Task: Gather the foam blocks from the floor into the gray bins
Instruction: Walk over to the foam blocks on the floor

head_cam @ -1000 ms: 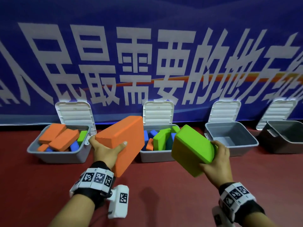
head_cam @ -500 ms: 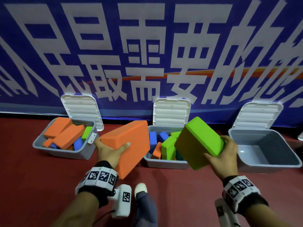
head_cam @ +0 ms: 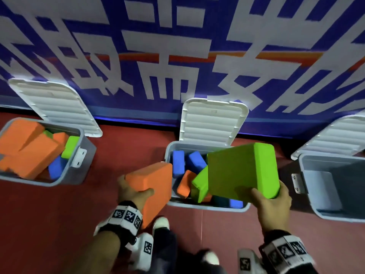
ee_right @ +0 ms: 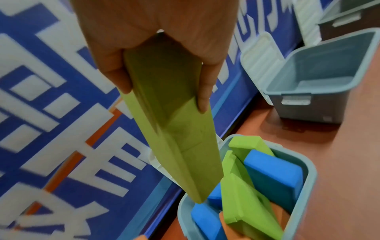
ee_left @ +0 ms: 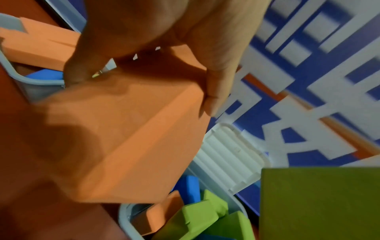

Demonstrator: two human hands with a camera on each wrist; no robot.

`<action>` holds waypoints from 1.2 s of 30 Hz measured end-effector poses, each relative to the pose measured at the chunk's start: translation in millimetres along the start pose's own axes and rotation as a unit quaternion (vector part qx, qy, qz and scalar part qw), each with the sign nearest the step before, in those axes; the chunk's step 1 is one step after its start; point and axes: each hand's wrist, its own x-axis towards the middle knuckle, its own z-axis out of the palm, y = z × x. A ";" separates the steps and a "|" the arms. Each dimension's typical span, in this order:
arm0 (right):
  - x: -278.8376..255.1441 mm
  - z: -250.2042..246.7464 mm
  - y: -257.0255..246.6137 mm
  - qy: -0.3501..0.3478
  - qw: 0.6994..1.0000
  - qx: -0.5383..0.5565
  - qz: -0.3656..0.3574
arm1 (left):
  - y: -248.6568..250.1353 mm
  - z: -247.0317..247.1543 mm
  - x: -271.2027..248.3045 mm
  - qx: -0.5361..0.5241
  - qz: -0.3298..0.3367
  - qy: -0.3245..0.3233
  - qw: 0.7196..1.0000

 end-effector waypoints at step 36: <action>204.2 158.7 125.5 -0.138 0.990 0.029 0.011 | -30.8 232.8 214.8 0.256 -0.022 0.010 0.966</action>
